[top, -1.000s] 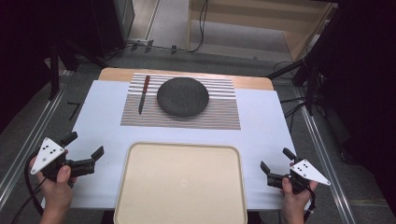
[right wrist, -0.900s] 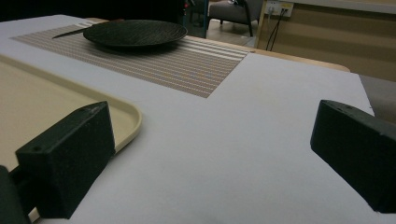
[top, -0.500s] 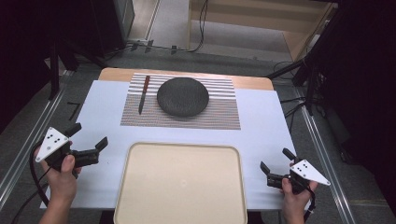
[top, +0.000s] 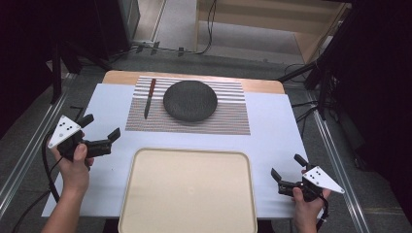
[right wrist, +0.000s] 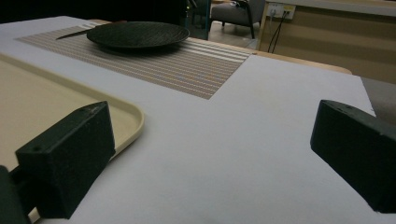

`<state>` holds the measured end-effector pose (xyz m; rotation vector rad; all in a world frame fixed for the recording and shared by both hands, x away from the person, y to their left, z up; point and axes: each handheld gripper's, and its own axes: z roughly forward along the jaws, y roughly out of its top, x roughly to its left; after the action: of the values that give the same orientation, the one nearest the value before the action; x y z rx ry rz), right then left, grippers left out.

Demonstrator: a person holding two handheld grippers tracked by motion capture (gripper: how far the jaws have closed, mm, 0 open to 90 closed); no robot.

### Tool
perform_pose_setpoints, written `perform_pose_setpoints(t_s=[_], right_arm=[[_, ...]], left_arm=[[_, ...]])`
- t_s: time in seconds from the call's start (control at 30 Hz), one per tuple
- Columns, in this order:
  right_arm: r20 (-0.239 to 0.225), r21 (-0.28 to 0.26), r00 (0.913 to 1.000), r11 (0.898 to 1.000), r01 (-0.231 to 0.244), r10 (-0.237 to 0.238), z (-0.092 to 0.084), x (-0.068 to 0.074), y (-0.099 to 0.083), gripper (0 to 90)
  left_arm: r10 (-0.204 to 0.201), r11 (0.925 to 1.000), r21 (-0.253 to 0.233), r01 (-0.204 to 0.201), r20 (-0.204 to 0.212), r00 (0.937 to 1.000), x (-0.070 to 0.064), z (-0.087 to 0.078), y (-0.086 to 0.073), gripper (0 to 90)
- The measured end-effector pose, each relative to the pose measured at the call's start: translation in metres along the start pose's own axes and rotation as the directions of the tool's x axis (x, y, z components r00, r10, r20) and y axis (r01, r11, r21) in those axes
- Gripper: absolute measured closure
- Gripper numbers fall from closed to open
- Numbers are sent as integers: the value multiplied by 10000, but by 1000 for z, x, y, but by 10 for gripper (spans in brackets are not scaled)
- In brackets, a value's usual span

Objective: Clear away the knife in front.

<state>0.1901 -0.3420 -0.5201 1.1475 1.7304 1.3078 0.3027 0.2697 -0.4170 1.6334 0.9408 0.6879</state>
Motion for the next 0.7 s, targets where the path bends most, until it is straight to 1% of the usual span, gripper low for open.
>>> perform_pose_setpoints(t_s=[0.2,0.33,0.43,0.6,0.7], right_arm=[[-25,31,10000,10000,18,-18,0,0,0,0],[-57,15,10000,10000,-23,24,0,0,0,0],[-73,11,10000,10000,-37,37,0,0,0,0],[-68,13,10000,10000,-72,72,0,-1,0,0],[-67,17,9999,10000,-78,78,0,-1,0,0]], left_arm=[[-65,9999,125,63,152,9999,3,15,6,0],[-127,9999,103,125,182,9998,5,24,11,0],[-65,9999,80,63,234,9997,6,29,16,0],[-80,9999,87,77,285,9996,7,40,21,0],[-179,9998,84,176,322,9993,9,46,23,0]])
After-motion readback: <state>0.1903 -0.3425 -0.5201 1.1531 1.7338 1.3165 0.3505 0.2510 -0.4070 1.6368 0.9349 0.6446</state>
